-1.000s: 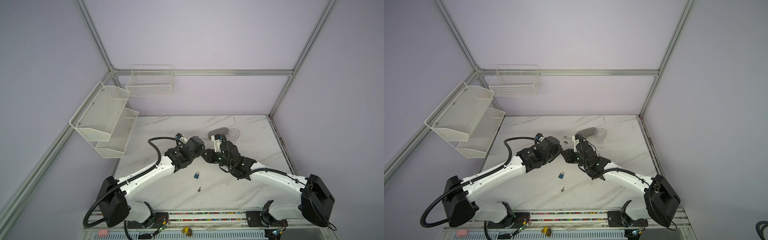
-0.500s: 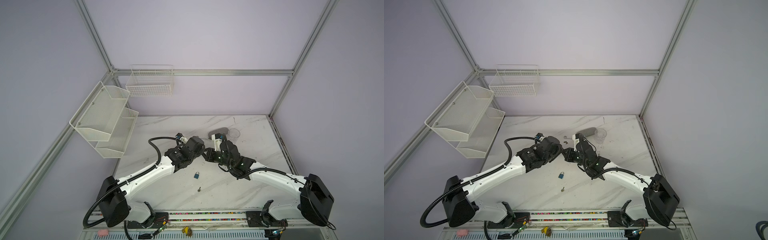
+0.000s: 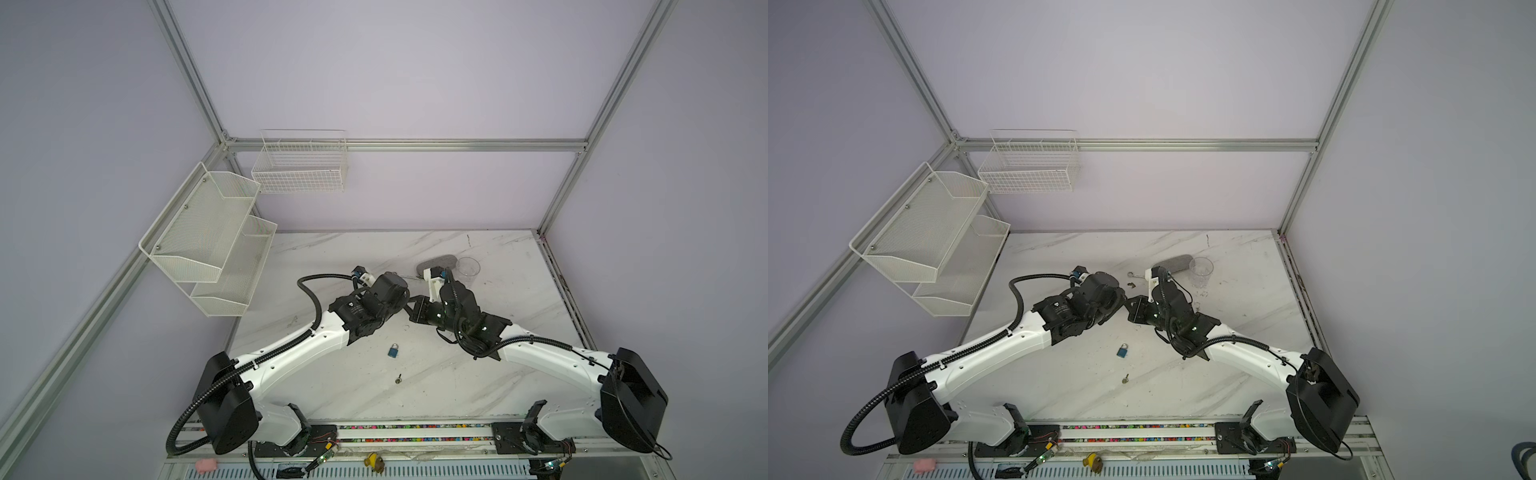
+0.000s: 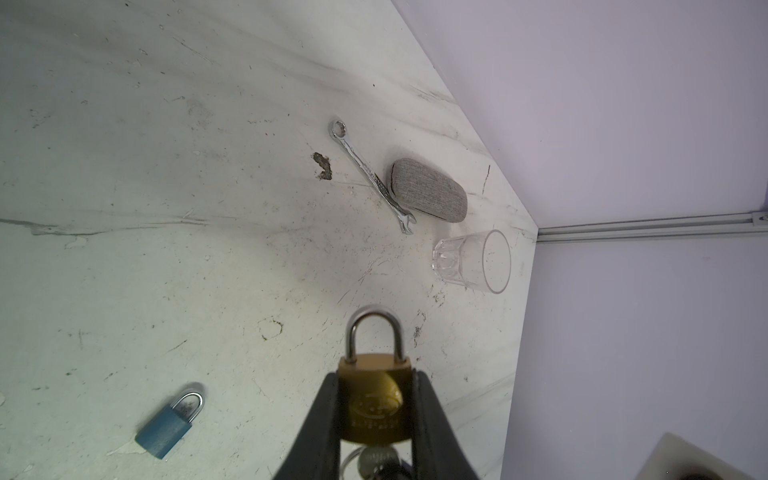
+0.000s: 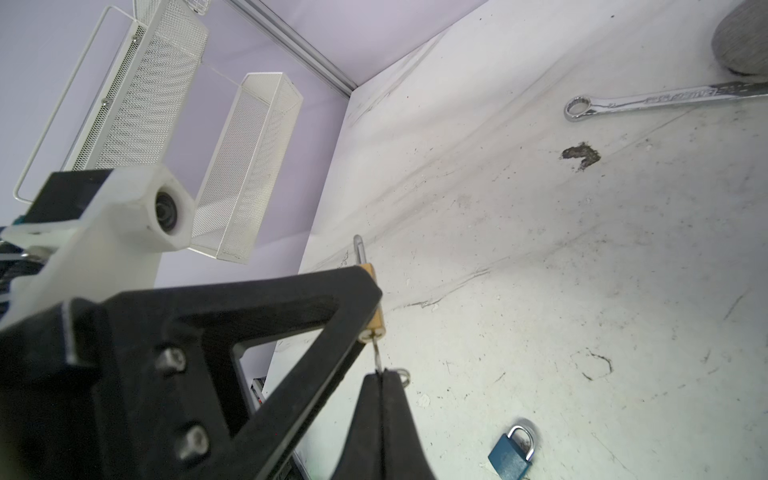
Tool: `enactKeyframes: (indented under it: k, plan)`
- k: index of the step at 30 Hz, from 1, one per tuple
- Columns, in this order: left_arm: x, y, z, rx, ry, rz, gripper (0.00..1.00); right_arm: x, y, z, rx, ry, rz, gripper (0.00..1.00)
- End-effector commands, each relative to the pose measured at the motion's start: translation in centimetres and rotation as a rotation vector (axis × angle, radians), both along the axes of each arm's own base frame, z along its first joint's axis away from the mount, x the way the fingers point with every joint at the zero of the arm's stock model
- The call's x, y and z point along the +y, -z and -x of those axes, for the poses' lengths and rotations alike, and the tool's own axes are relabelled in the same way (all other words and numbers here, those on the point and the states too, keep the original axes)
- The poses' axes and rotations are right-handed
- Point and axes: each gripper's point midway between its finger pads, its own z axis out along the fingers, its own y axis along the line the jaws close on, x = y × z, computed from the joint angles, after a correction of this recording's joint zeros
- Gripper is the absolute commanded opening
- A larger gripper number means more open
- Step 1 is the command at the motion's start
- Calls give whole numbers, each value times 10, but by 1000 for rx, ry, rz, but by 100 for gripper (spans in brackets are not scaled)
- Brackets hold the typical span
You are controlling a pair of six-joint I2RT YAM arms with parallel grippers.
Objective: Unlock with the key
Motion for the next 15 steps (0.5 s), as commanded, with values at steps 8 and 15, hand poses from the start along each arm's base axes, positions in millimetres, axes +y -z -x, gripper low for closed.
enactKeyframes:
  k: [8, 15]
  plan:
    - [-46, -33, 18, -18, 164, 132, 0, 7, -30, -21, -116, 30, -14, 3]
    - [-27, -43, 9, -94, 99, 93, 0, 6, -29, -13, -107, 1, -14, 6]
